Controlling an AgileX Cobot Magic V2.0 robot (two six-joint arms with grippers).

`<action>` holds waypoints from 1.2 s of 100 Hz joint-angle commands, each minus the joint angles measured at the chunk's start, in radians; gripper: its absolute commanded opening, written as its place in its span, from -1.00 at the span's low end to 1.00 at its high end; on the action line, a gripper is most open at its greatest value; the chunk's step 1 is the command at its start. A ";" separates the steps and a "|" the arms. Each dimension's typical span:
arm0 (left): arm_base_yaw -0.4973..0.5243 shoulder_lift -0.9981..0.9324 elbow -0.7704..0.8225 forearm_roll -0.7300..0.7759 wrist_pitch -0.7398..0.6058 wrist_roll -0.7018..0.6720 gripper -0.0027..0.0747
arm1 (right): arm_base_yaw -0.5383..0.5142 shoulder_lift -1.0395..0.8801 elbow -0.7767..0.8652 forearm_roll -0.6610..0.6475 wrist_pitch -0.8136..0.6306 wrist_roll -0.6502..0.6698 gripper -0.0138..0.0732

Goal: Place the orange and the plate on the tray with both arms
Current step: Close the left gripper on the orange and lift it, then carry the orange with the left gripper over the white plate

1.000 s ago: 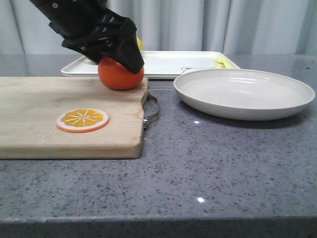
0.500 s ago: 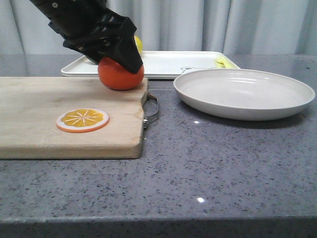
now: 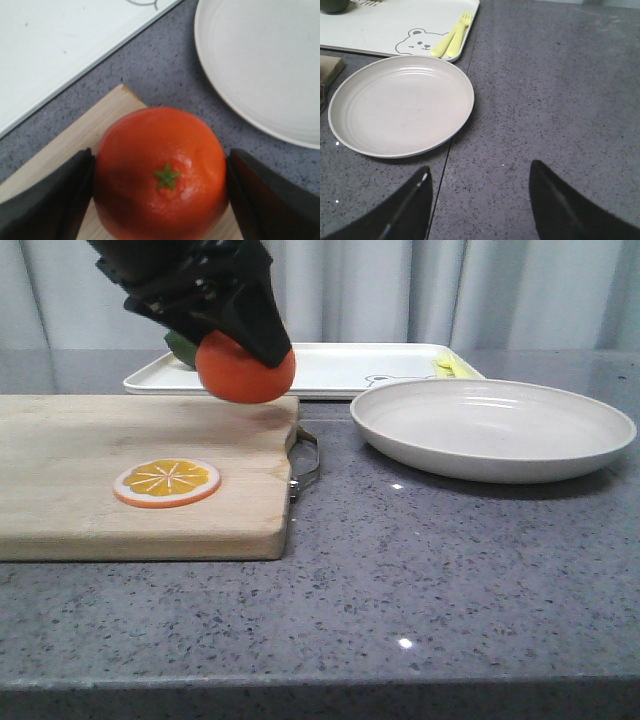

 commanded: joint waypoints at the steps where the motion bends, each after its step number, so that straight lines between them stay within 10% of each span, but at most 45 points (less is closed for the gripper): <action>1: -0.029 -0.055 -0.068 -0.022 -0.005 0.001 0.07 | 0.000 0.014 -0.034 -0.009 -0.068 -0.003 0.33; 42: -0.225 -0.043 -0.156 -0.008 -0.183 0.001 0.07 | 0.000 0.014 -0.034 -0.009 -0.068 -0.003 0.33; 120: -0.276 0.232 -0.381 -0.056 -0.141 0.001 0.07 | 0.000 0.014 -0.034 -0.009 -0.066 -0.003 0.33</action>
